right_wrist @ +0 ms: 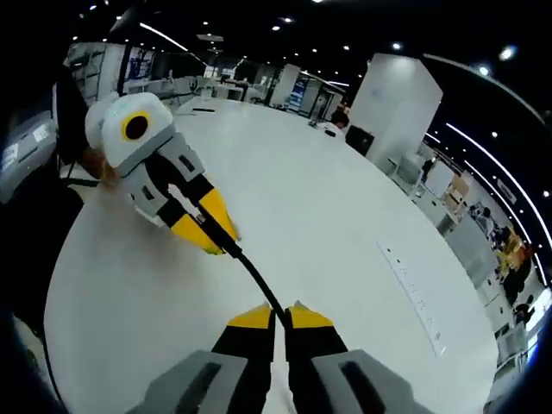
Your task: Find the data cable on the table. Grasp the USB connector end of the cable and insert it into the USB port on the table
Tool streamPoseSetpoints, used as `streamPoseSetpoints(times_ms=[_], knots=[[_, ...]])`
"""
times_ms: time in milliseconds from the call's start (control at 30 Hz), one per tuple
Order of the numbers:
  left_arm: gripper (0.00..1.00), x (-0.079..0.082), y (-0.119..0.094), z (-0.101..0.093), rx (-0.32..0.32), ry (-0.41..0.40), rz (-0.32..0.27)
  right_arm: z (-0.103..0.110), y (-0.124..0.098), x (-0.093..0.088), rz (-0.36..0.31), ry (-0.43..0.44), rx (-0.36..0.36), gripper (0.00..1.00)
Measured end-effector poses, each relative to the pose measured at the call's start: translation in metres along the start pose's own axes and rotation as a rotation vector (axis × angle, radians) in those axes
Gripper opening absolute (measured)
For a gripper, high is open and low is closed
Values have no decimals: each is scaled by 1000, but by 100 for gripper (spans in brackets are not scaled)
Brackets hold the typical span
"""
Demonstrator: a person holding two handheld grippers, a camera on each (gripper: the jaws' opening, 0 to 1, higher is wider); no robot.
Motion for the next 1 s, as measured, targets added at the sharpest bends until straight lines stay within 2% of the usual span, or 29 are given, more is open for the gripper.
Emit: streamPoseSetpoints(times_ms=[167,200,300,367,533,567,633,667,800,867,933,1000], knots=[[6,0,-4,7,8,-54,-29,1,-11,6,-86,2,-113,8],[6,1,-5,8,9,-68,-37,1,-16,8,-133,27,-151,8],[6,3,-6,10,5,-105,-62,-2,-25,11,-197,76,-204,15],[6,4,-8,12,7,-126,-80,-2,-33,14,-260,125,-244,20],[6,5,-11,21,6,-220,-124,0,-56,24,-463,237,-371,20],[6,4,-11,23,5,-241,-126,1,-59,26,-515,264,-374,21],[6,3,-12,27,3,-303,-142,9,-65,31,-610,359,-314,22],[6,2,-12,29,-1,-334,-148,14,-66,34,-640,370,-296,23],[6,-2,-14,38,-15,-462,-187,38,-58,41,-645,363,-255,23],[6,-3,-16,42,-18,-518,-214,50,-50,43,-659,402,-220,23],[6,-4,-19,46,-13,-528,-221,57,-41,41,-652,483,-207,23],[6,-1,-21,47,3,-526,-231,61,-34,38,-643,520,-236,25]])
Point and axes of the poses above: the point that each gripper's makers call its tool centre point, and the gripper's own axes: y roughly forward along the fingers, z roughly to its left, x roughly out of its top, the point moved 9 cm from there along -y, roughly backward along the fingers, and after that the axes turned 5 degrees about z, right-handed, at the moved point
